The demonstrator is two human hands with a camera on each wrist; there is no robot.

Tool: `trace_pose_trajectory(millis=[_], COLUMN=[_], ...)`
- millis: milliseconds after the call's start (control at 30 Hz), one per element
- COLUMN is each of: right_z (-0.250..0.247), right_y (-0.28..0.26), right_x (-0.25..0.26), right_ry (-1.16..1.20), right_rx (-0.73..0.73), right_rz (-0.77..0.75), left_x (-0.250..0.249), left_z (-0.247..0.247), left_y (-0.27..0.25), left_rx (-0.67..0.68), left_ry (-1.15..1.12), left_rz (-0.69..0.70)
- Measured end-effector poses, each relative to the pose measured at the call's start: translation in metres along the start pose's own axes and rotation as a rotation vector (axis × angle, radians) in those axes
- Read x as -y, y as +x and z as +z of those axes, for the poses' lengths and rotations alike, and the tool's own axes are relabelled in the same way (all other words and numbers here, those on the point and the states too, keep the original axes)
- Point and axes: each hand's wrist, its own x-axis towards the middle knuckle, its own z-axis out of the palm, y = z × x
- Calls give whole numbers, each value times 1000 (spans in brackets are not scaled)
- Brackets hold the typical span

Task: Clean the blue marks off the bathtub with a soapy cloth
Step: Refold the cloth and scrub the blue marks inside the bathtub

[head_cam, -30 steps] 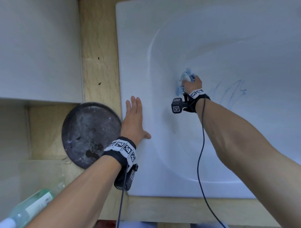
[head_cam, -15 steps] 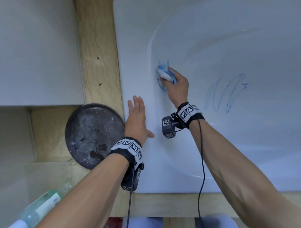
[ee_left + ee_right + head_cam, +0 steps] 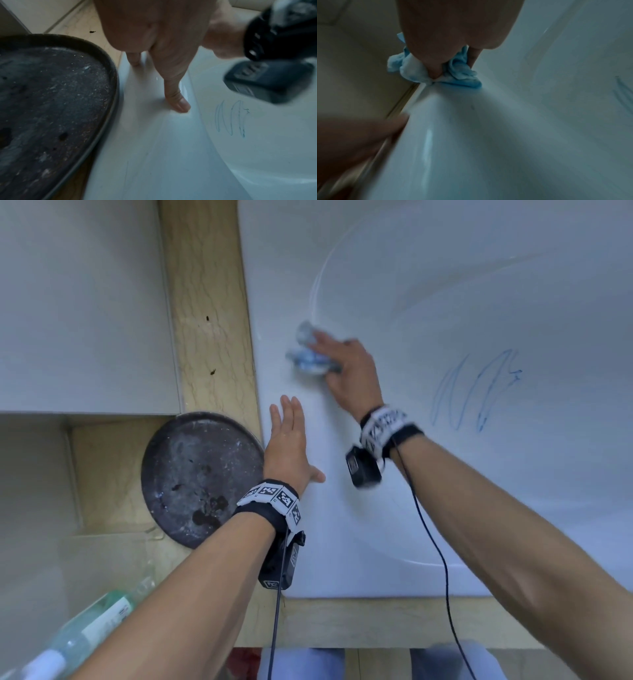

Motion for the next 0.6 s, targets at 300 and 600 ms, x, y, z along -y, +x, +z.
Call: trace_pose_trajectory(millis=[300,600], right_z=[4,-2], right_y=[8,-202], right_x=[15,-72], right_ry=[245,-18], right_rx=[-242,103], right_rz=[387,1167], left_x=[-2,-5], left_z=[1,2], left_y=[-5,-5], left_rx=[-49,-47], left_ry=[-137,-43], left_rz=[1,-31])
